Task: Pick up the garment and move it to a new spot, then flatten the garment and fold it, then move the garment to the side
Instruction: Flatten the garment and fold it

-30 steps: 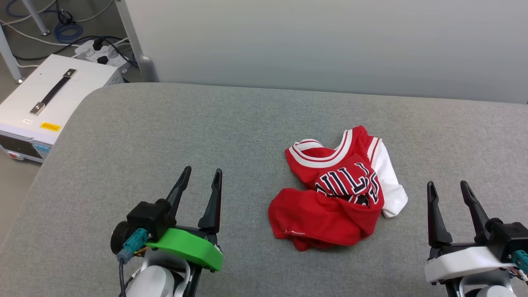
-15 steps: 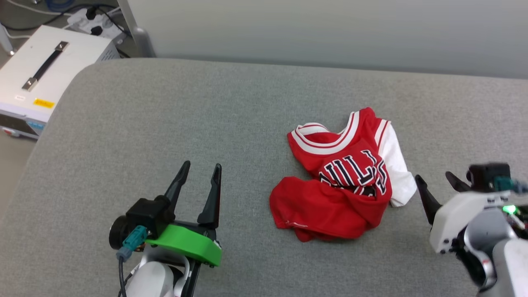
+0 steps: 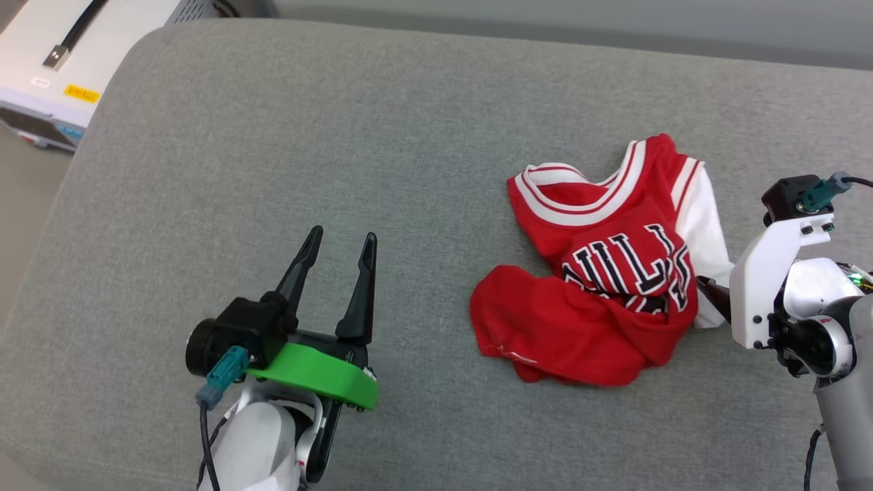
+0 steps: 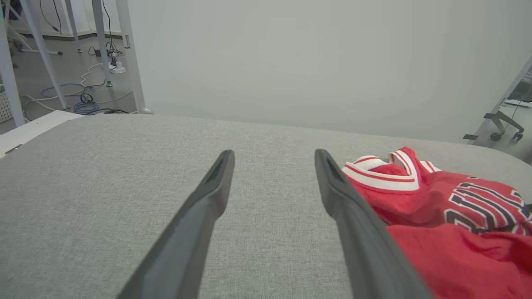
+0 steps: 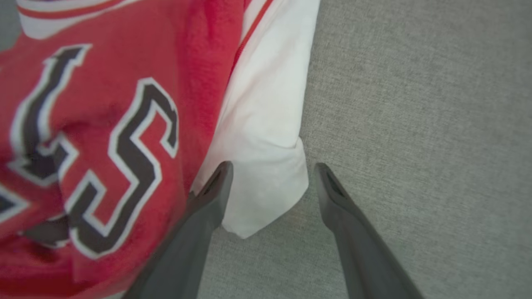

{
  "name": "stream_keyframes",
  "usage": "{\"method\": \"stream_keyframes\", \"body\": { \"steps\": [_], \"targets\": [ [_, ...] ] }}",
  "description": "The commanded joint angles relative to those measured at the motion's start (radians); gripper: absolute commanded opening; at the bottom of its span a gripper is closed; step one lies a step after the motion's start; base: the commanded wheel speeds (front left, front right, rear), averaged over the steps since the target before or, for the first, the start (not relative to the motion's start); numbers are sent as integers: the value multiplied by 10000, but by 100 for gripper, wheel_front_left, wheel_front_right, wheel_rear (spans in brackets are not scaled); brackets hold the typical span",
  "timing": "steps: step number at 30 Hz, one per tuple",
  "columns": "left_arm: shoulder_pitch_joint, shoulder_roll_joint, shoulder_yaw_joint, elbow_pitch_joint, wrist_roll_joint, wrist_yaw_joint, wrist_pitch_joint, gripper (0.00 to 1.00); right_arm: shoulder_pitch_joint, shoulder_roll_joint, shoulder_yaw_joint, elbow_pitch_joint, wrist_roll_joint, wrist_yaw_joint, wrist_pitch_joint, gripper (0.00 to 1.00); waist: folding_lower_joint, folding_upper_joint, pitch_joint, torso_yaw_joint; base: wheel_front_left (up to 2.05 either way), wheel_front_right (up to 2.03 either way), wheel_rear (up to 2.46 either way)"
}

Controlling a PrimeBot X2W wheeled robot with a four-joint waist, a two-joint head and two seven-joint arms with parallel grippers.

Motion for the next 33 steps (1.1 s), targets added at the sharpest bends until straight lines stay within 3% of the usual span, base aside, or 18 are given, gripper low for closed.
{"method": "stream_keyframes", "body": {
  "steps": [1, 7, 8, 10, 20, 33],
  "targets": [
    [-192, -49, 31, -4, 100, -65, -59, 100, -162, -46, 40, 120, -87, -6, -71, 100, -1, 0, 315, 305, 0, 0, 0],
    [-306, -95, 165, -17, 151, -110, -59, 100, -282, -25, 302, 943, -274, -6, -543, 100, -1, 0, 510, 475, 0, 0, 0],
    [-307, -100, 188, -10, 160, -116, -59, 100, -276, -71, 384, 1072, -307, -6, -613, 72, -1, 0, 516, 483, 0, 0, 0],
    [-295, -107, 226, 16, 174, -125, -59, 100, -274, -144, 437, 1263, -316, -6, -835, 0, -1, 0, 465, 478, 0, 0, 0],
    [-17, -124, 375, 247, 255, -152, -59, 100, -18, -883, -57, 1692, -260, -6, -1782, 0, -1, 0, -439, 119, 0, 0, 0],
    [46, -130, 369, 207, 329, -168, -59, 100, 350, -2188, -2063, 2160, -895, -6, -2451, 0, -1, 0, -308, -219, 0, 0, 0]
  ]
}}
